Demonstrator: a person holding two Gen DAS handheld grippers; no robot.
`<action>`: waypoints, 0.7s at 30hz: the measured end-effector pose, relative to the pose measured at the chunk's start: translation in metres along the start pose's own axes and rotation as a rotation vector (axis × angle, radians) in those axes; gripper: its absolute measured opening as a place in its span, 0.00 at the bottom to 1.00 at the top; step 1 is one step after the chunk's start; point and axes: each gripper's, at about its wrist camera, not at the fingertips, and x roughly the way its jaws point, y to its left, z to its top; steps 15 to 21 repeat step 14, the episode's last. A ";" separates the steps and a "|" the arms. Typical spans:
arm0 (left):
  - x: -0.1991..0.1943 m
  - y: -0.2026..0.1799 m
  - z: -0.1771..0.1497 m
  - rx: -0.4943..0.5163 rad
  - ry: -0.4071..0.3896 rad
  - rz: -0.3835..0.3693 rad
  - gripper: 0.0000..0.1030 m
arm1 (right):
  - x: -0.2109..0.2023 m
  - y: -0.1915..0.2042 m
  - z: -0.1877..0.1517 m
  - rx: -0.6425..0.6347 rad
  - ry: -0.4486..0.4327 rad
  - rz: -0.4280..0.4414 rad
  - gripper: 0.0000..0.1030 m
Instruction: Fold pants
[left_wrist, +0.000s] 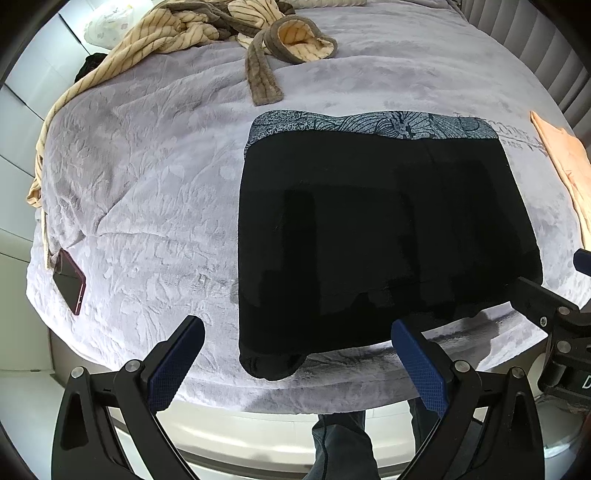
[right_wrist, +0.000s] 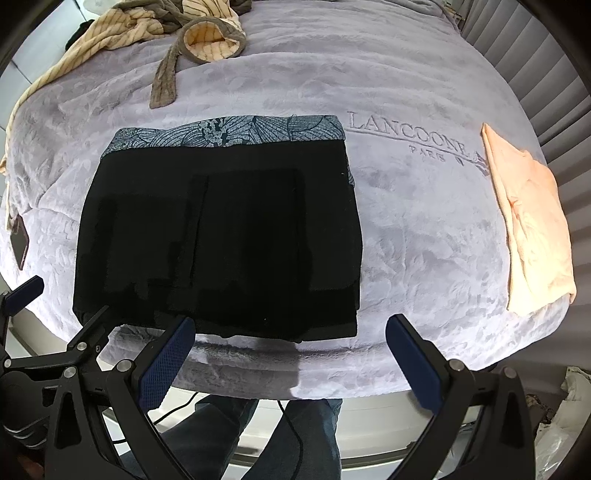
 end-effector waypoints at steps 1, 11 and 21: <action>0.000 0.000 0.000 0.000 0.001 0.000 0.98 | 0.000 0.000 0.000 0.001 0.000 0.001 1.00; 0.001 0.002 -0.001 -0.007 -0.008 -0.015 0.98 | 0.002 0.000 0.000 0.001 0.004 0.002 1.00; 0.002 0.002 -0.001 -0.003 0.000 -0.021 0.98 | 0.003 0.000 0.000 0.003 0.006 0.003 1.00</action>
